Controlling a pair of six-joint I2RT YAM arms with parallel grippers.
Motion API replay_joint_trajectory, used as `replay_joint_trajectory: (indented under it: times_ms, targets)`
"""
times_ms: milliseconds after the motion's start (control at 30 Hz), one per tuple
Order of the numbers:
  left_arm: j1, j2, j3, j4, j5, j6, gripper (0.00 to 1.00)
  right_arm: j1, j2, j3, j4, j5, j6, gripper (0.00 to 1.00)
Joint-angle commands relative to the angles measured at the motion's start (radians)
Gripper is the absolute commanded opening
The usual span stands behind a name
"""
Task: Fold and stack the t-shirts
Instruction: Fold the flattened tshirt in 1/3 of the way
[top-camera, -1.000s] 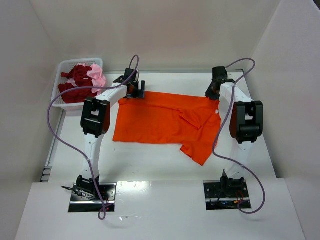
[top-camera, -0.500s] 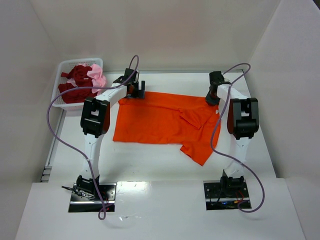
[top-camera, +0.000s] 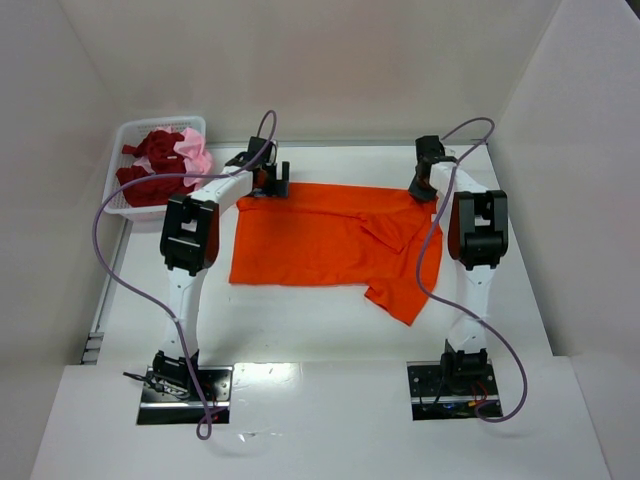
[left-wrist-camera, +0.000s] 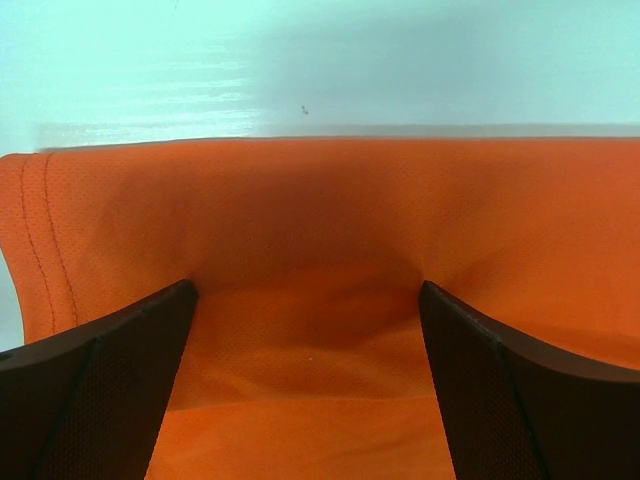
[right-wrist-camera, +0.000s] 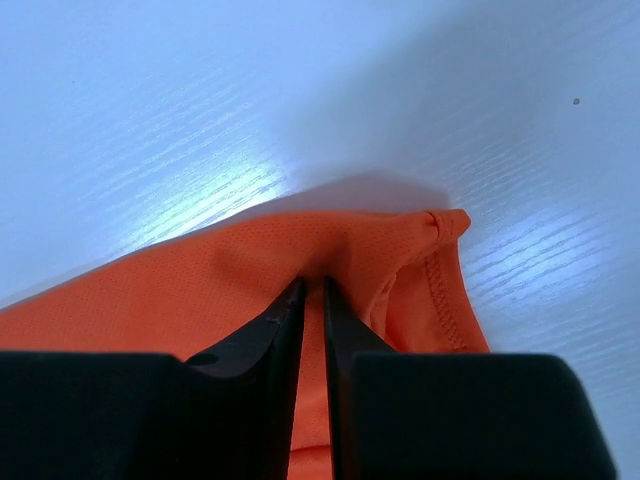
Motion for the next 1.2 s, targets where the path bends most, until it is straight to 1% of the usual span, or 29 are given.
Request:
replay_joint_trajectory:
  times_ms: [0,33,67,167,267,300,367,400,633,833,967,1167]
  targets:
    - [0.014,-0.023,-0.039,-0.112,0.026,-0.036,1.00,-0.019,0.034,0.034,0.018,0.028,-0.038,0.18]
    - [0.014,-0.023,-0.039,-0.112,0.026,-0.036,1.00,-0.019,0.046,0.046,0.018,0.028,-0.038,0.18]
    - [0.014,-0.023,-0.039,-0.112,0.026,-0.036,1.00,-0.028,0.046,0.069,0.018,0.028,-0.038,0.21]
    - [0.014,-0.034,-0.039,-0.121,0.026,-0.045,1.00,-0.028,0.057,0.109,-0.011,0.008,-0.047,0.23]
    - [0.014,-0.052,-0.039,-0.121,0.026,-0.045,1.00,-0.028,0.007,0.086,0.018,-0.003,-0.056,0.26]
    - [0.014,-0.063,-0.039,-0.121,0.026,-0.054,1.00,-0.028,-0.004,0.086,0.030,-0.003,-0.067,0.29]
    - [0.014,-0.074,-0.030,-0.121,0.017,-0.054,1.00,-0.037,-0.018,0.086,0.042,-0.012,-0.081,0.31]
    - [0.023,-0.074,-0.030,-0.121,0.017,-0.054,1.00,-0.037,-0.018,0.086,0.055,-0.012,-0.090,0.34]
    - [0.034,-0.074,-0.006,-0.132,-0.011,-0.054,1.00,-0.037,0.063,0.170,0.046,-0.010,-0.113,0.34]
    - [0.034,-0.074,0.004,-0.132,-0.011,-0.054,1.00,-0.037,0.077,0.161,0.087,-0.030,-0.113,0.34]
    - [0.034,-0.052,0.036,-0.132,-0.011,-0.054,1.00,-0.037,0.124,0.209,0.066,-0.049,-0.113,0.34]
    - [0.045,-0.043,0.045,-0.132,-0.011,-0.063,1.00,-0.037,0.157,0.221,0.078,-0.049,-0.124,0.34]
